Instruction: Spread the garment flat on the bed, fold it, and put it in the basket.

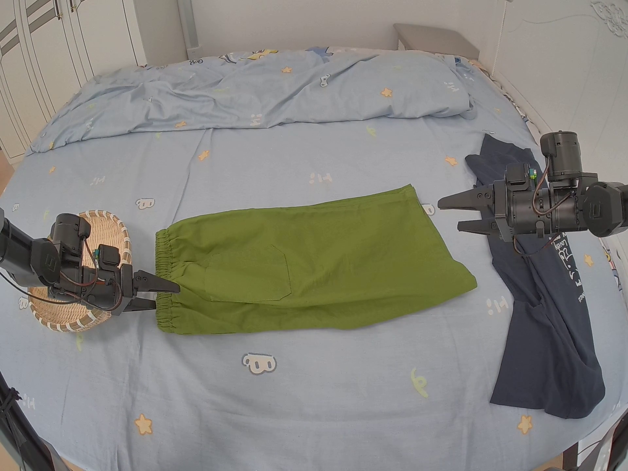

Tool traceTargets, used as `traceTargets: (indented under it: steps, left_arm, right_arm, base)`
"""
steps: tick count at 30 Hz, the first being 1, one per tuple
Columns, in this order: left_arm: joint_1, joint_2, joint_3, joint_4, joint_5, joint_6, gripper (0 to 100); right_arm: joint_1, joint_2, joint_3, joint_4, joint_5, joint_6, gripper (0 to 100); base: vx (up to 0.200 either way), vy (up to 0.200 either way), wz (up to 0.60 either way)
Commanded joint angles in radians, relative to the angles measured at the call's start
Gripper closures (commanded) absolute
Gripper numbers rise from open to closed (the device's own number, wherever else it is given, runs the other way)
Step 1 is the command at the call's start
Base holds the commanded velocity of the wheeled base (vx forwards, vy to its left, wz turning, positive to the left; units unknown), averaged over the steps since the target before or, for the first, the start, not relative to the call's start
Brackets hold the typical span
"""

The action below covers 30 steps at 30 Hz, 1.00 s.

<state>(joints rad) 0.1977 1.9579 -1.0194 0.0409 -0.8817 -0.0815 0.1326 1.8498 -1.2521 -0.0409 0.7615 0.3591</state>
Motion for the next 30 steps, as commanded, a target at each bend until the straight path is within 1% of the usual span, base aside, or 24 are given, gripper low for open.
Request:
traceTargets:
  steps: [1, 3, 6, 7, 16, 21, 24, 30]
  left_arm:
    - [-0.024, 0.047, -0.002, -0.032, 0.007, -0.012, 0]
    - [-0.027, 0.058, -0.002, -0.041, 0.012, -0.02, 0]
    - [-0.04, 0.075, -0.004, -0.065, 0.064, -0.041, 0]
    - [-0.044, 0.076, -0.002, -0.075, 0.07, -0.043, 0]
    - [-0.057, 0.079, 0.008, -0.141, 0.069, -0.092, 0]
    - [-0.058, 0.107, -0.002, -0.194, 0.072, -0.167, 0]
    - [-0.058, 0.11, -0.005, -0.225, 0.076, -0.193, 0]
    - [-0.061, 0.118, -0.007, -0.259, 0.078, -0.216, 0]
  right_arm:
    - [0.004, -0.001, 0.005, 0.001, -0.001, 0.0, 0]
    - [0.004, -0.003, 0.008, 0.001, -0.001, -0.002, 0]
    - [0.002, -0.004, 0.02, -0.001, -0.001, -0.005, 0]
    - [0.002, -0.004, 0.02, -0.001, -0.001, -0.005, 0]
    - [0.002, -0.007, 0.03, -0.001, -0.001, -0.003, 0]
    - [0.004, -0.007, 0.03, -0.001, -0.001, 0.0, 0]
    - [0.004, -0.007, 0.031, 0.001, -0.001, 0.0, 0]
    - [0.006, -0.006, 0.031, 0.001, -0.001, 0.0, 0]
  base:
    - [0.0, 0.0, 0.0]
    - [0.0, 0.0, 0.0]
    - [0.0, 0.0, 0.0]
    - [0.0, 0.0, 0.0]
    - [0.0, 0.0, 0.0]
    - [0.0, 0.0, 0.0]
    - [0.0, 0.0, 0.0]
    - [0.0, 0.0, 0.0]
